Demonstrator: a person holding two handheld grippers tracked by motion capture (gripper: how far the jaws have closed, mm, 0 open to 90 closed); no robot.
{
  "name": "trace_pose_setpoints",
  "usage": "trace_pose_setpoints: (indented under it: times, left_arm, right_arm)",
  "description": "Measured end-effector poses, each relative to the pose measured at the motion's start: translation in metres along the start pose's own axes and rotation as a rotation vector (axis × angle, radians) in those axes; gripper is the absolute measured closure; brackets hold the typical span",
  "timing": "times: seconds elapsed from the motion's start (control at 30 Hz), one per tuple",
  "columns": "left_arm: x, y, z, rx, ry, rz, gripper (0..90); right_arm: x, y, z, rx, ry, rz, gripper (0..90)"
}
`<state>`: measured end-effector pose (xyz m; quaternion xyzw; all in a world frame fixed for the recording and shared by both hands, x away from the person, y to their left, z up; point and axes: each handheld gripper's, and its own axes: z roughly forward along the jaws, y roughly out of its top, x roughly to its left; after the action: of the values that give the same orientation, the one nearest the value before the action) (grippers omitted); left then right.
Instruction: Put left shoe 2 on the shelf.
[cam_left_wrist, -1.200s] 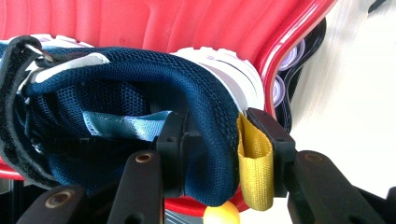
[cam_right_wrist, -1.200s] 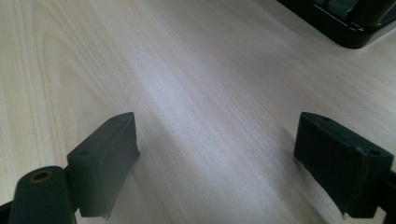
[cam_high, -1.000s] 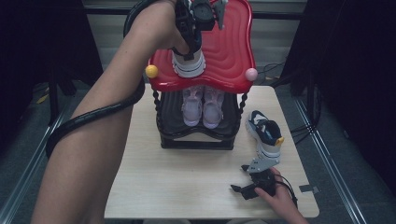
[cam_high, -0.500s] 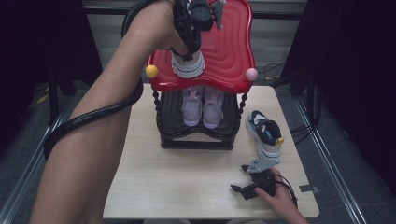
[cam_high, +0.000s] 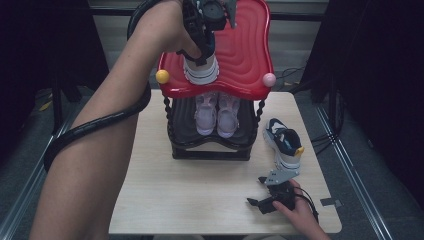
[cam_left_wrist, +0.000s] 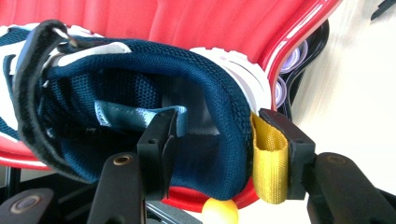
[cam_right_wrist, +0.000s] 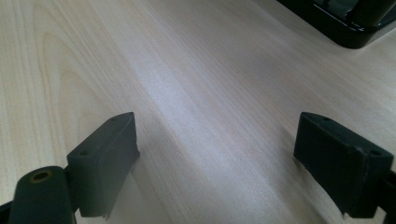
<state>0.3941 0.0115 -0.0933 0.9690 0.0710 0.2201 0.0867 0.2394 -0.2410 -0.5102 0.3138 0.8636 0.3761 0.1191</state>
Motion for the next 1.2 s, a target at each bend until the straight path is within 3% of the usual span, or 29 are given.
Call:
trace_pose_setpoints:
  times: [0.37, 1.0, 1.2]
  left_arm:
    - [0.001, 0.000, -0.002, -0.034, -0.018, -0.054, 39.2]
    - [-0.001, 0.000, -0.008, -0.065, -0.020, -0.079, 32.3]
    - [0.001, -0.003, -0.011, -0.052, -0.032, -0.098, 29.5]
  right_arm:
    - [0.000, 0.000, 0.000, 0.000, 0.000, 0.001, 12.7]
    - [0.000, 0.000, 0.000, 0.000, 0.000, 0.001, 12.7]
    - [0.000, 0.000, 0.000, 0.000, 0.000, 0.001, 12.7]
